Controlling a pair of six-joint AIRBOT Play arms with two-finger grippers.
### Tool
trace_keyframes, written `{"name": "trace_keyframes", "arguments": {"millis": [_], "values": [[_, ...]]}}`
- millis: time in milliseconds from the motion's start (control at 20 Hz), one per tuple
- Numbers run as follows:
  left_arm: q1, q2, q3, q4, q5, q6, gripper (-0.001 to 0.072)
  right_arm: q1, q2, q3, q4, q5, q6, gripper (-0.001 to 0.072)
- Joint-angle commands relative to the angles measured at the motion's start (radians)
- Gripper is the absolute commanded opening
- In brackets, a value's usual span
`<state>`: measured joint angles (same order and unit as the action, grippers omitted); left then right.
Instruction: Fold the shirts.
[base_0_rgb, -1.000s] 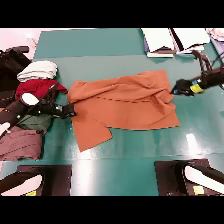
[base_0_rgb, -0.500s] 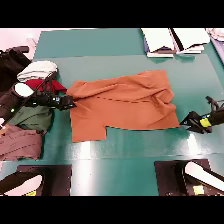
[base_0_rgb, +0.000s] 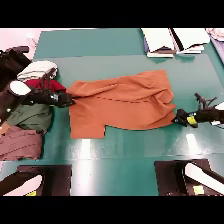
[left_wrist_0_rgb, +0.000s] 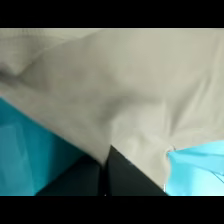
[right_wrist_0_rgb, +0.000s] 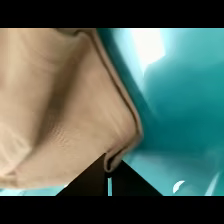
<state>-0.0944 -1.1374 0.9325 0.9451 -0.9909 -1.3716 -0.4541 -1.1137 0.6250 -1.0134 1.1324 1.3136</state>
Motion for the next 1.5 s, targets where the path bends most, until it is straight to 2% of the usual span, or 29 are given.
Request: {"name": "trace_keyframes", "arguments": {"millis": [0,100,300,600,700,800,950,1050,1200,1450], "values": [[0.0,0.121,0.113,0.064,-0.023,-0.041,0.0021,0.077,0.132,0.109,0.025,-0.001,-0.003,0.0013],[0.0,0.233,0.273,0.131,-0.05,-0.069,0.0021,0.092,0.238,0.279,0.026,0.008,-0.003,0.0013],[0.0,0.393,0.648,0.192,-0.01,-0.072,0.0021,0.095,0.381,0.68,0.014,-0.006,-0.003,0.0013],[0.0,0.44,1.093,0.227,0.026,-0.11,0.002,0.094,0.422,1.154,-0.114,0.049,0.019,0.0012],[0.0,0.44,1.151,0.257,0.056,-0.117,0.002,0.094,0.421,1.249,-0.207,0.074,0.075,0.0012],[0.0,0.43,1.145,0.303,0.039,-0.13,0.002,0.095,0.392,1.325,-0.266,0.131,0.101,0.0012],[0.0,0.36,1.062,0.338,-0.091,-0.196,0.0021,0.095,0.284,1.432,-0.26,0.269,0.103,0.0011],[0.0,0.28,0.972,0.327,-0.184,-0.202,0.0021,0.095,0.208,1.418,-0.261,0.309,0.119,0.0011],[0.0,0.143,0.803,0.309,-0.22,-0.2,0.0023,0.096,0.103,1.279,-0.261,0.32,0.118,0.0011],[0.0,-0.122,0.563,0.243,-0.129,-0.169,0.0022,0.096,-0.117,0.975,-0.262,0.284,0.117,0.0011]]}}
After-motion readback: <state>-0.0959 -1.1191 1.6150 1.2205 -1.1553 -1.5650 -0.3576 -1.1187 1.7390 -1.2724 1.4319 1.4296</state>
